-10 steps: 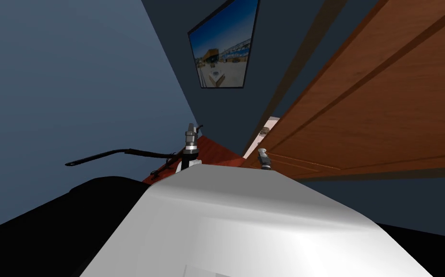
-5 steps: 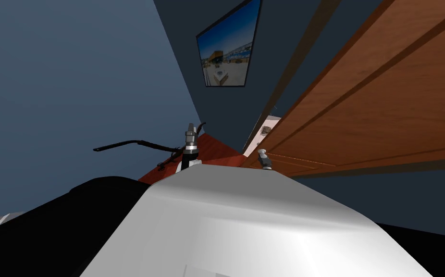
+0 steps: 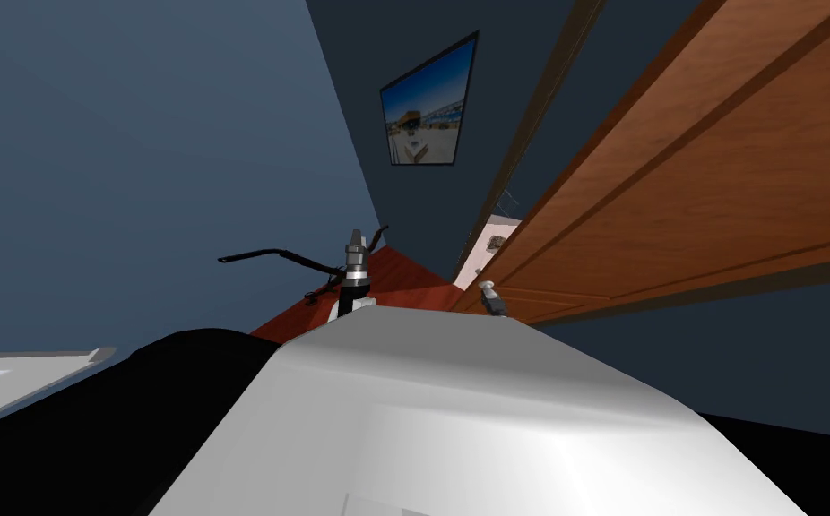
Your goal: Pull the door open
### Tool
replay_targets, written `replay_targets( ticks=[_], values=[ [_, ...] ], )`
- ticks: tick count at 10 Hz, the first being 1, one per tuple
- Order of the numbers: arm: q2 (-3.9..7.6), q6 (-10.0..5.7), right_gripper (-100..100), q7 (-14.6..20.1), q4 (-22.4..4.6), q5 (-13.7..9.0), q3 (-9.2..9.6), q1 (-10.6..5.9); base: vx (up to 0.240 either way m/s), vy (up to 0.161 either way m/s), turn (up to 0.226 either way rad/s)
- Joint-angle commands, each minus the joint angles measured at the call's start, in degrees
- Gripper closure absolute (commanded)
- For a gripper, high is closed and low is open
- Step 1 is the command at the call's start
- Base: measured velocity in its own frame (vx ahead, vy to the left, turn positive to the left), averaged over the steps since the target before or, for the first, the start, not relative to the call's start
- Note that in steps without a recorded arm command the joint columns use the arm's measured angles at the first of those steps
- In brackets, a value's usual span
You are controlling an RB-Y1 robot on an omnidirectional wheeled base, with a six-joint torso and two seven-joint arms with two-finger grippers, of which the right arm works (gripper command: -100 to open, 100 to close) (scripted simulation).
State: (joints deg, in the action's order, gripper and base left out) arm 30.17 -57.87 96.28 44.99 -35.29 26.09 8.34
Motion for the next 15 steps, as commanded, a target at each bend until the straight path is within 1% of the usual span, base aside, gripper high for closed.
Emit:
replay_targets(
  ticks=[1, 3, 4, 7, 8, 9, 10, 14, 15],
  values=[
    [0.9, -1.63, 100, 1.12, -0.39, 0.47, 0.98, 0.59, -0.195, -0.045, 0.202],
    [1.79, -3.23, 100, 2.23, -0.77, 0.93, 1.94, 1.17, -0.273, -0.067, 0.164],
    [2.52, -4.53, 100, 3.13, -1.08, 1.3, 2.72, 1.64, -0.249, -0.058, 0.18],
    [3.96, -7.13, 100, 4.94, -1.69, 2.05, 4.28, 2.58, -0.227, -0.085, 0.133],
    [4.31, -7.76, 100, 5.37, -1.84, 2.23, 4.66, 2.81, -0.198, -0.049, 0.12],
    [4.1, -7.1, 100, 4.98, -1.7, 2.13, 4.45, 2.76, -0.082, -0.02, 0.018],
    [4.3, -7.92, 100, 5.56, -2.32, 2.37, 4.93, 2.89, -0.136, -0.02, 0.122],
    [4.8, -9.98, 100, 6.78, -3.86, 2.82, 5.83, 2.86, -0.194, -0.065, 0.167],
    [4.87, -10.27, 100, 6.95, -4.07, 2.88, 5.95, 2.85, -0.175, -0.066, 0.089]
  ],
)
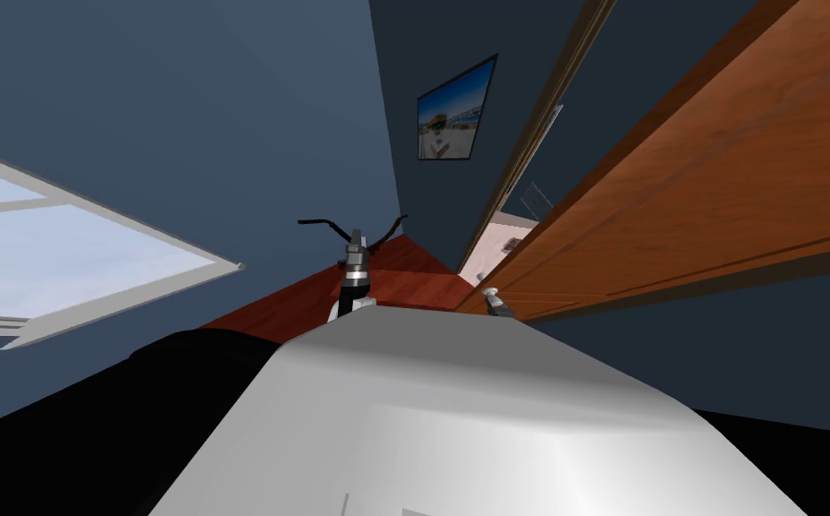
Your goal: Pull the door open
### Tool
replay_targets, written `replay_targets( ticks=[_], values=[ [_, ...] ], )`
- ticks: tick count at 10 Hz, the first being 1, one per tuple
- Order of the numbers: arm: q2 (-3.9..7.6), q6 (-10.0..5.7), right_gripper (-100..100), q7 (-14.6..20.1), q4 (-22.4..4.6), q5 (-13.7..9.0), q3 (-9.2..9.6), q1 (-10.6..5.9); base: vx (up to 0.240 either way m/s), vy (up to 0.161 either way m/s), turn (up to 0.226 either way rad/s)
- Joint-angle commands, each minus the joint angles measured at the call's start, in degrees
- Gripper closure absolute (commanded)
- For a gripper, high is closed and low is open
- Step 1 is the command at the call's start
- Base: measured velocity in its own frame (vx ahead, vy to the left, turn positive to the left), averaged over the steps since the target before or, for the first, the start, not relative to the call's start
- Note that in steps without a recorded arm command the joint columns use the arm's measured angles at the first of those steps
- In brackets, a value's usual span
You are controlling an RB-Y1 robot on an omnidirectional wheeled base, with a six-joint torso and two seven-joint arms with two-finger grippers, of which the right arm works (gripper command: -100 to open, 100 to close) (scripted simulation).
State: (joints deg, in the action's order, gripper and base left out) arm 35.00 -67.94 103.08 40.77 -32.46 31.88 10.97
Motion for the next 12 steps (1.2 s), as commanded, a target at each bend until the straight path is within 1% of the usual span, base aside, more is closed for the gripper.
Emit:
replay_targets(
  ticks=[1, 5, 6, 7, 12],
  values=[
    [0.18, -0.77, 100, 0.49, -0.28, 0.18, 0.42, 0.21, -0.193, -0.09, 0.132],
    [0.66, -2.78, 100, 1.68, -1.77, 0.61, 1.29, 0.17, -0.205, -0.075, 0.142],
    [0.54, -2.21, 100, 1.38, -1.33, 0.61, 1.26, 0.18, -0.086, -0.015, 0.024],
    [0.57, -2.59, 100, 1.68, -1.82, 0.77, 1.52, 0.11, -0.112, -0.047, 0.148],
    [0.72, -4.05, 100, 2.68, -3.51, 1.17, 2.11, -0.46, -0.199, -0.065, 0.147]
  ],
)
